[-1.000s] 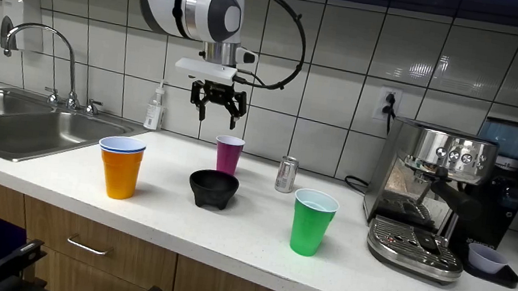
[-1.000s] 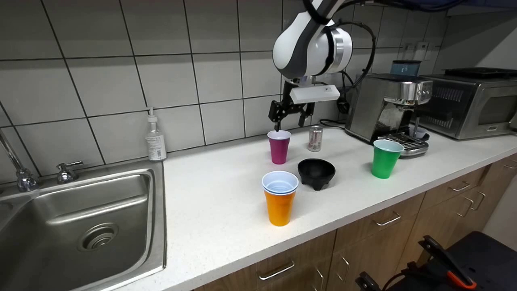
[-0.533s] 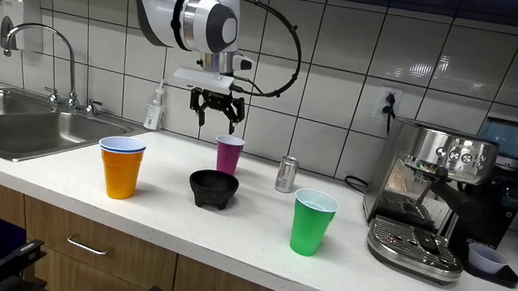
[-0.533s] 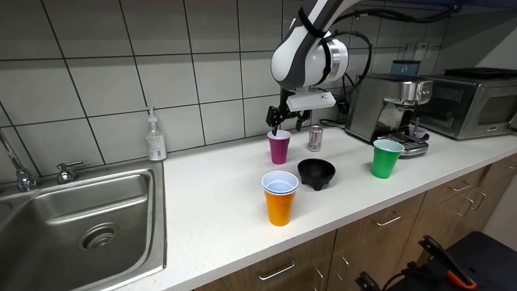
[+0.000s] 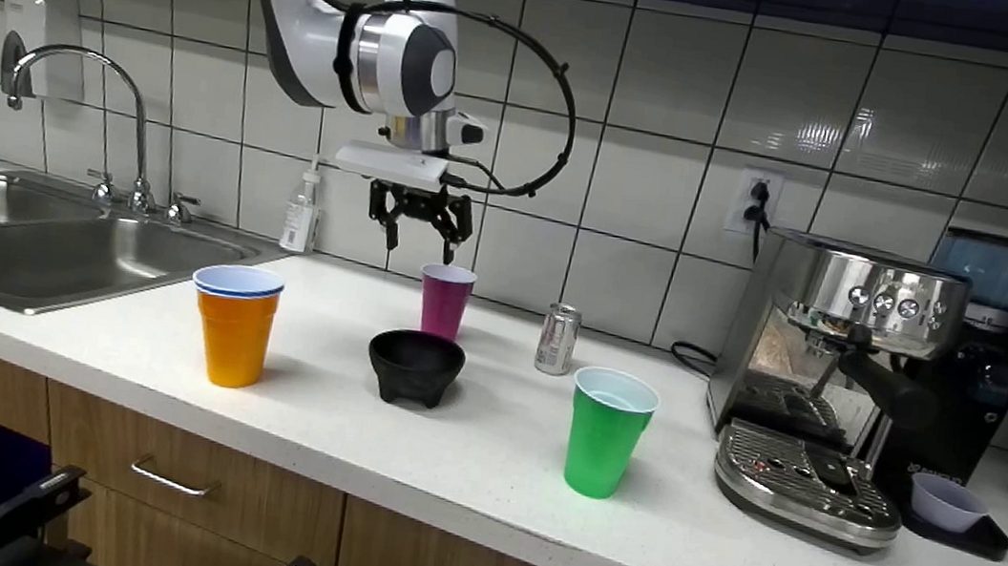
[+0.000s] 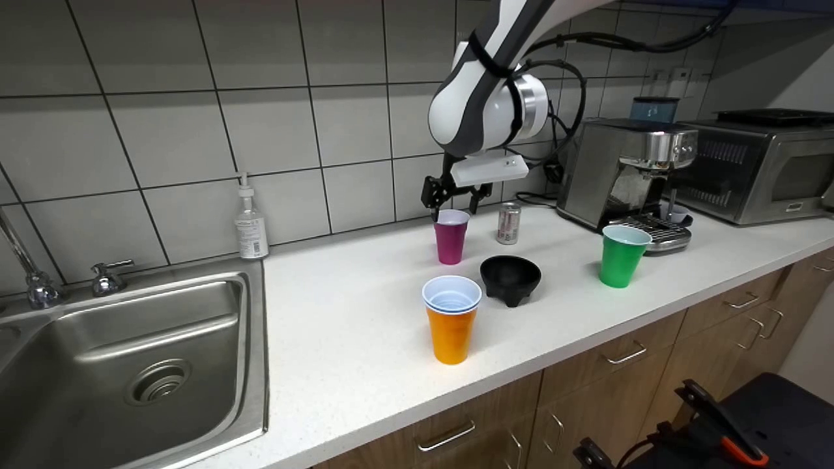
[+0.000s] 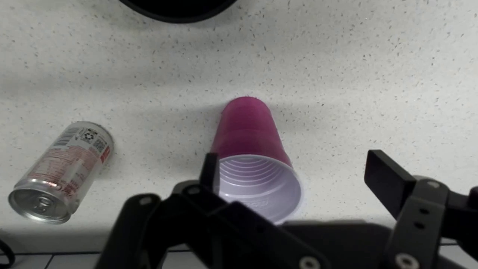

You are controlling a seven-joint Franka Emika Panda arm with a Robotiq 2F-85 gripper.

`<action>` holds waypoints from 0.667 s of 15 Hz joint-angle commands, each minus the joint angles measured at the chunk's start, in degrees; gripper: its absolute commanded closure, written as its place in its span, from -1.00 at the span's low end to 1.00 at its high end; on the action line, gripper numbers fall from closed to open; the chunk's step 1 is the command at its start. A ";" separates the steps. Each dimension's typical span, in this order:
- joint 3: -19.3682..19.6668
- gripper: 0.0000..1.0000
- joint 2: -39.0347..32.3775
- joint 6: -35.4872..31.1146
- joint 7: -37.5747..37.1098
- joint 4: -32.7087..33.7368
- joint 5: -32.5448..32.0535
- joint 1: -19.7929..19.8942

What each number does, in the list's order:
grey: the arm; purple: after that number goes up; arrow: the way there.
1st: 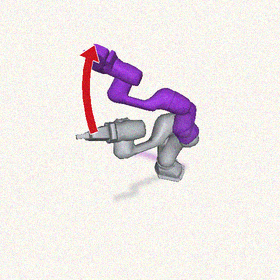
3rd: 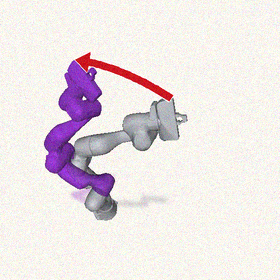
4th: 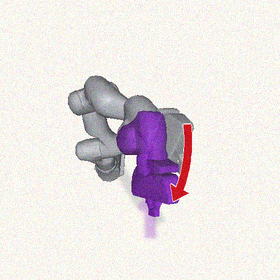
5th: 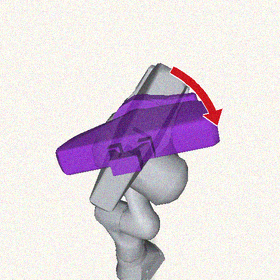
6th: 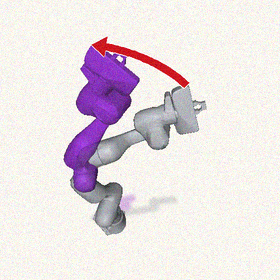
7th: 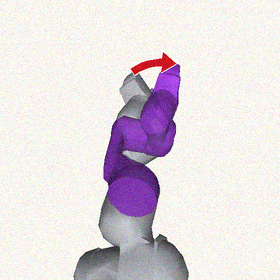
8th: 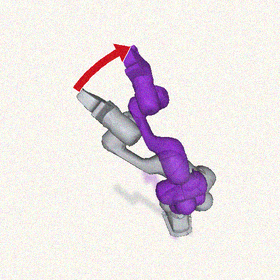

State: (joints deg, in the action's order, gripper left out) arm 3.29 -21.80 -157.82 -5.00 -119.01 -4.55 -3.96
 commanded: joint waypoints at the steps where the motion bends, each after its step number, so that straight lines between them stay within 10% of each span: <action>1: 1.55 -1.00 -2.69 1.35 -3.78 4.10 -1.92 -1.84; 10: 2.48 -1.00 -8.65 5.19 -6.24 12.61 -1.28 -3.22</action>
State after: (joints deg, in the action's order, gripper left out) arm 4.88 -27.92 -156.34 -9.03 -111.05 -4.71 -6.17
